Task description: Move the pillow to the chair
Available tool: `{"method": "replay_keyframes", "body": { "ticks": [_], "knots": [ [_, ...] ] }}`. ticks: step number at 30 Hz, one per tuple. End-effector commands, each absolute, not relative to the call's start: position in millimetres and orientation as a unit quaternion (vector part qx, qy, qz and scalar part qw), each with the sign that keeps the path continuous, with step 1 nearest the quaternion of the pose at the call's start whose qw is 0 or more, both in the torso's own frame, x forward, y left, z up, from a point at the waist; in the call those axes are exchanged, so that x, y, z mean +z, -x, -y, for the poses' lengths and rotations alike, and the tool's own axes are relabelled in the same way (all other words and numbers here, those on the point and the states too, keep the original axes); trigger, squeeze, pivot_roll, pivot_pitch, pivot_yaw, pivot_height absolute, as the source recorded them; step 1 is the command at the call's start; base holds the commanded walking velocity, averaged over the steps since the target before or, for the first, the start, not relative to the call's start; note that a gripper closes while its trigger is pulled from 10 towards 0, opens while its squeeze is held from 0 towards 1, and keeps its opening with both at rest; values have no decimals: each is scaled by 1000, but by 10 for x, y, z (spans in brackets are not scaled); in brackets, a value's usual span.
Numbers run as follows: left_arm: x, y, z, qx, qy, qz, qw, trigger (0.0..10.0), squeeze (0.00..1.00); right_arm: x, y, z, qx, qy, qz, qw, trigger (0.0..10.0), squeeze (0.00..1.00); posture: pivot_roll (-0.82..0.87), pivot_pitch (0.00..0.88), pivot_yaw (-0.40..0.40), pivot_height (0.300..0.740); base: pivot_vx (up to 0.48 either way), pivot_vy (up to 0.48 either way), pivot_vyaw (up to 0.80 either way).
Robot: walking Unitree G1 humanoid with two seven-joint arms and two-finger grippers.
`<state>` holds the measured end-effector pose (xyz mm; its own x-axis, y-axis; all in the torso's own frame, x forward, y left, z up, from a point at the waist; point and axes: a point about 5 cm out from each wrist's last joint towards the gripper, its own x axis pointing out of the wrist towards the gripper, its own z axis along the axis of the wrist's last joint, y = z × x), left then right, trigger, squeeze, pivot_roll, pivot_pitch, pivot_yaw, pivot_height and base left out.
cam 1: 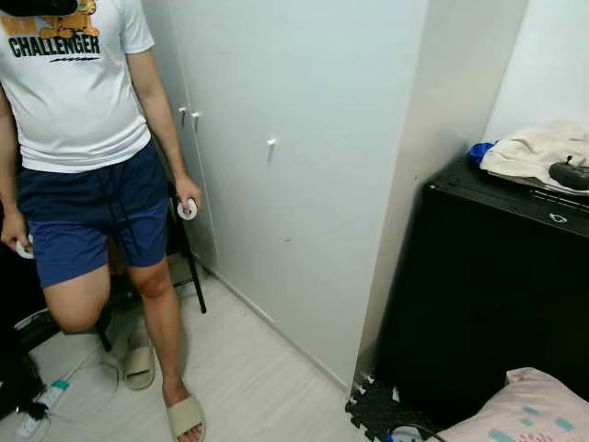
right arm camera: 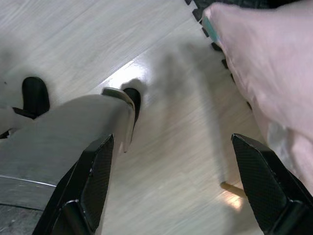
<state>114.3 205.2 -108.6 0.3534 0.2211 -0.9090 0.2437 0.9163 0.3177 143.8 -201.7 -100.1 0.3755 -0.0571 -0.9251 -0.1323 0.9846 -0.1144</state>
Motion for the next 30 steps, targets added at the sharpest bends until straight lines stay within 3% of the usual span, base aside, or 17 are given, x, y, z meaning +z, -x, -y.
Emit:
{"method": "replay_keyframes", "body": {
  "ticks": [1,30],
  "knots": [
    [-1096,-1093,-2076,-10,-210,-574,791,10000,0,-991,-1500,1917,34,77,-548,832,10000,0,-127,0,-13,740,0,0,800],
    [-1126,-1046,-1950,-18,-208,-576,790,10000,0,-978,-1525,1944,36,79,-545,834,10000,0,-138,0,-21,740,0,0,800]
  ]
}}
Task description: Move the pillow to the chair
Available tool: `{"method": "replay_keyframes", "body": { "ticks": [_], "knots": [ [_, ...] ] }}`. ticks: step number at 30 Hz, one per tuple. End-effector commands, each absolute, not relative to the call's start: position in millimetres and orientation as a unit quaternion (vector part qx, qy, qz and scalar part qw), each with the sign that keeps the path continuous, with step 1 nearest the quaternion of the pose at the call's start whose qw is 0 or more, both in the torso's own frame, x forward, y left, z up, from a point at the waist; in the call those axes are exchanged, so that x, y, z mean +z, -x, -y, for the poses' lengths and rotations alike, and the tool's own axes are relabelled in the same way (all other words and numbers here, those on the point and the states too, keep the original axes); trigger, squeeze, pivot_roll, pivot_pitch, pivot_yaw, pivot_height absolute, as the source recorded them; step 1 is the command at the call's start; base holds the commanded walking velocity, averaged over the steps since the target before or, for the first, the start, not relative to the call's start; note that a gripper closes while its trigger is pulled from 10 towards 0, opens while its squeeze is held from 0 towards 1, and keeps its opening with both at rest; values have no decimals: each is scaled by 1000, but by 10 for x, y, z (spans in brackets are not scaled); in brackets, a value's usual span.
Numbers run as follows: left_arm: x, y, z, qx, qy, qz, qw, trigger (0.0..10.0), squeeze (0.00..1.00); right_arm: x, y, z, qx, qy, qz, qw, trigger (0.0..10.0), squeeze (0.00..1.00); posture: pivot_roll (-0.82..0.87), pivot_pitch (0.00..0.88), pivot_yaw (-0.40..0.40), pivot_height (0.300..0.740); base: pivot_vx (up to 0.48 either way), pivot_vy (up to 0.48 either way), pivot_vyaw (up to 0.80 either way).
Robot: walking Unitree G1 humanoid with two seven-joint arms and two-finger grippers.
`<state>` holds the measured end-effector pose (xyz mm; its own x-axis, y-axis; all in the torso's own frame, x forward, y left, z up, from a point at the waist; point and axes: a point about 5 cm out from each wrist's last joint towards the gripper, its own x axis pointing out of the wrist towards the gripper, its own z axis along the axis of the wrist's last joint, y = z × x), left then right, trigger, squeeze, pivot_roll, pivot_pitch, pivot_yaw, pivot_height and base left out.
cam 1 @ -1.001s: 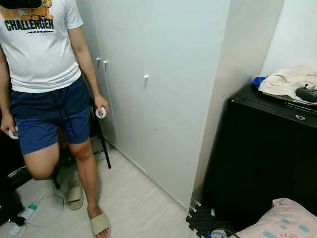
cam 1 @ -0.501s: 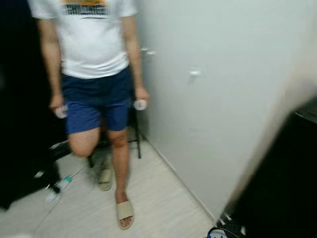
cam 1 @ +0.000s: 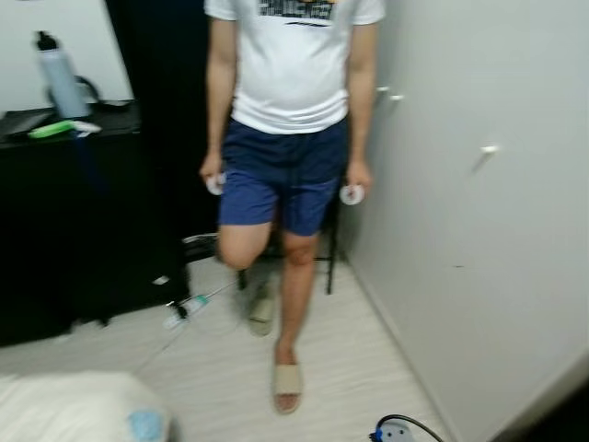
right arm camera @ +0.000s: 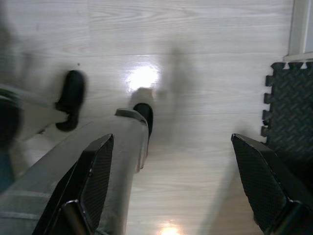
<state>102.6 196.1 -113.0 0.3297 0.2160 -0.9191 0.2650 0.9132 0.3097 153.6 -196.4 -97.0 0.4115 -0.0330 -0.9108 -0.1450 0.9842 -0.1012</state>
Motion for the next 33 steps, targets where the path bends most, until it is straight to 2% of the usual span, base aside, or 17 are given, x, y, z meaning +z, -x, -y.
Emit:
{"method": "replay_keyframes", "body": {
  "ticks": [1,18,33],
  "knots": [
    [-1129,-1040,-1943,-18,-208,-577,790,10000,0,-978,-1525,1944,36,78,-544,834,10000,0,-138,0,-21,740,0,0,800],
    [-1136,-959,-2024,-13,-212,-582,785,10000,0,-982,-1516,1936,41,77,-545,834,10000,0,-136,0,-21,740,0,0,800],
    [-1123,-1011,-2029,-13,-215,-579,786,10000,0,-985,-1511,1922,43,75,-545,834,10000,0,-132,0,-16,740,0,0,800]
  ]
}}
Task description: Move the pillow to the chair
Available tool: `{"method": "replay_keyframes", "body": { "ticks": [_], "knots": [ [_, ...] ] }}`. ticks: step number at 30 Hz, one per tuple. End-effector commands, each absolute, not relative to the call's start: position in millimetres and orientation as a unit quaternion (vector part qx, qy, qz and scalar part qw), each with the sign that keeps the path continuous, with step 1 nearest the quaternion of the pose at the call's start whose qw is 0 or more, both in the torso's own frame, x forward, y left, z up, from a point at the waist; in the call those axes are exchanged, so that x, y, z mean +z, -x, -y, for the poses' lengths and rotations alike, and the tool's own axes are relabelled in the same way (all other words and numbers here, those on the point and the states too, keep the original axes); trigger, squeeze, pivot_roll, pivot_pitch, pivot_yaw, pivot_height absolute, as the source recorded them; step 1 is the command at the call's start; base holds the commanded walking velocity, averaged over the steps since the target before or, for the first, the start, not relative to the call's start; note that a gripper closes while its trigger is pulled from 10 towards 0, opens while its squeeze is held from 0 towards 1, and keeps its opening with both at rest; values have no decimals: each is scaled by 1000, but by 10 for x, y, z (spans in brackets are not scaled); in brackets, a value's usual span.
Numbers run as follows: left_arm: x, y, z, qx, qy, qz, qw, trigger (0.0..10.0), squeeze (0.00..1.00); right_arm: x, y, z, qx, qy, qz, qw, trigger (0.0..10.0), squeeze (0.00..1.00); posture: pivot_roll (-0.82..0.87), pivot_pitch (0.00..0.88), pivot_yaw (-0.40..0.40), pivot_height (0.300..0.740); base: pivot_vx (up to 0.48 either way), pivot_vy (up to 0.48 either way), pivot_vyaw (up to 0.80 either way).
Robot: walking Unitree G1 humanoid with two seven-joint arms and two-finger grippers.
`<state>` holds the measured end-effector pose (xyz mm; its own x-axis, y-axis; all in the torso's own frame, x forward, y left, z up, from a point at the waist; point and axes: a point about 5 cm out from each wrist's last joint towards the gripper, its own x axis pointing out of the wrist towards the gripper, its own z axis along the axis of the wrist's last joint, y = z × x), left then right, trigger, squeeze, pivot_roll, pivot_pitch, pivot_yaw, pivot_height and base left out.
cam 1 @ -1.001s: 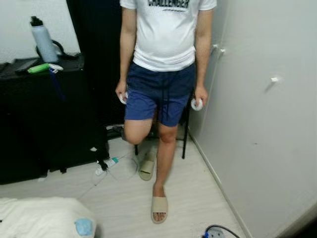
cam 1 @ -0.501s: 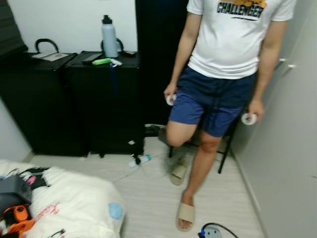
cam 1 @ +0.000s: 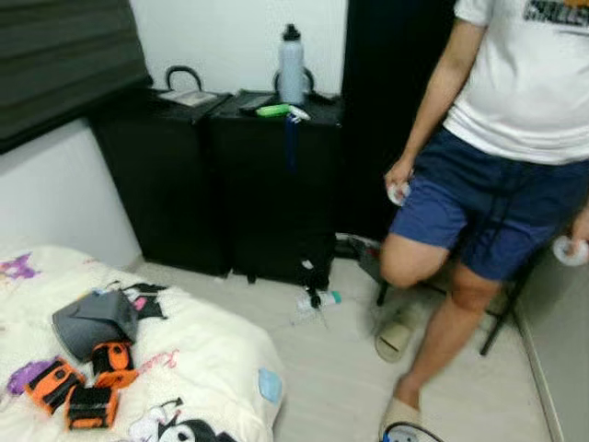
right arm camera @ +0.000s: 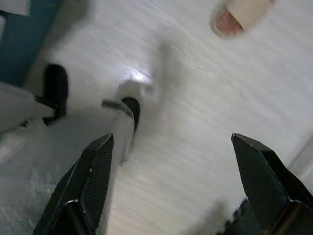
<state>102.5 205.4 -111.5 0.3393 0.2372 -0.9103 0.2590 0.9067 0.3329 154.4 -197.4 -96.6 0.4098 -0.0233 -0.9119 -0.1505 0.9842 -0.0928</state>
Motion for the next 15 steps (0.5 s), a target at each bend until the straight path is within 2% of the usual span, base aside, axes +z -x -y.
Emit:
{"method": "replay_keyframes", "body": {
  "ticks": [1,7,15],
  "knots": [
    [-1121,-1018,-2031,-13,-215,-579,786,10000,0,-985,-1512,1922,43,75,-545,834,10000,0,-132,0,-16,740,0,0,800],
    [-1113,-1050,-2041,-22,-210,-578,788,10000,0,-984,-1513,1922,37,71,-543,836,10000,0,-131,0,-16,740,0,0,0],
    [-1111,-1069,-2029,-28,-215,-577,788,10000,0,-984,-1512,1923,38,71,-543,836,10000,0,-133,0,-15,740,0,-462,0]
  ]
}}
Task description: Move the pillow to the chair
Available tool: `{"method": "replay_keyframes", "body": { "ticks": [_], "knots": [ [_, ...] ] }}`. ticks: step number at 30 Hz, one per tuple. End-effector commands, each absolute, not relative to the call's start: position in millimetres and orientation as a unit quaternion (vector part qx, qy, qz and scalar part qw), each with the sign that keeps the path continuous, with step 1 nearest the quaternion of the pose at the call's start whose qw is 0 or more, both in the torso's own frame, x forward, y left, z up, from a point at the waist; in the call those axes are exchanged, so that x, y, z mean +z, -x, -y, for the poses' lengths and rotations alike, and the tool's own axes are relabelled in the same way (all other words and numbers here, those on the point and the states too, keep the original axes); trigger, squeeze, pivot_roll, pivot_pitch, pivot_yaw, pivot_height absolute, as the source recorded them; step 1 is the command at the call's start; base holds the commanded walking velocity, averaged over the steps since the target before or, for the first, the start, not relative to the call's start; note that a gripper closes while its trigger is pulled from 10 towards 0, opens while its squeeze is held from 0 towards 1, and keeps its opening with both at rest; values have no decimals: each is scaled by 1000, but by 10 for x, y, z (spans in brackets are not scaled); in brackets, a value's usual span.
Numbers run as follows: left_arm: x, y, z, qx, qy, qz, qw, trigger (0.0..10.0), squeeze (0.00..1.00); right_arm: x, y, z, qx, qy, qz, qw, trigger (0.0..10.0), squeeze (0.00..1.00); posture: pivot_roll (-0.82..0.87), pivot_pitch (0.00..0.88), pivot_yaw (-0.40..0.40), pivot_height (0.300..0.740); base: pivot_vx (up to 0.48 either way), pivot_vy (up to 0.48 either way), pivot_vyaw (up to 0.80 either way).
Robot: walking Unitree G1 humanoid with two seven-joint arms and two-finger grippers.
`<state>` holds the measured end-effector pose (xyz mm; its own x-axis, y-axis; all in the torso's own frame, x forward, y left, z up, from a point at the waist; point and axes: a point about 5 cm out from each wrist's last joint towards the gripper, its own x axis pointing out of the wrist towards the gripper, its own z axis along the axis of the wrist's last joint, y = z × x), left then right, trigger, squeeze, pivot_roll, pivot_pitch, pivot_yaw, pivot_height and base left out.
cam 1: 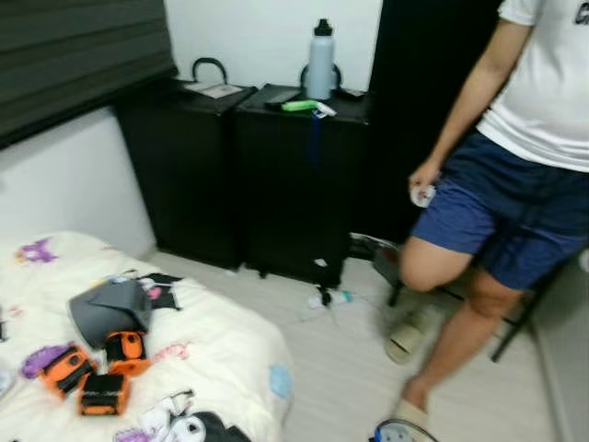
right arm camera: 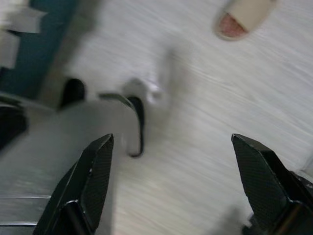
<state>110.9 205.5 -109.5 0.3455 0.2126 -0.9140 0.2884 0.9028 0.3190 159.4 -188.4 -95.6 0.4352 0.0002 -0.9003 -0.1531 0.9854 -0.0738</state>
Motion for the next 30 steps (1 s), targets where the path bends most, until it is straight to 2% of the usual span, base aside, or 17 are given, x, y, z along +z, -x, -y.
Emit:
{"method": "replay_keyframes", "body": {
  "ticks": [1,15,30],
  "knots": [
    [-1111,-1067,-2028,-28,-215,-577,787,10000,0,-984,-1513,1923,38,72,-543,836,10000,0,-133,0,-15,740,0,-469,0],
    [-1113,-1045,-2053,-29,-217,-578,786,10000,0,-984,-1513,1918,45,75,-542,836,10000,0,-134,0,-14,740,0,-454,0],
    [-1119,-1018,-2049,-24,-216,-578,787,10000,0,-981,-1520,1912,50,73,-540,837,10000,0,-135,0,-14,740,0,0,800]
  ]
}}
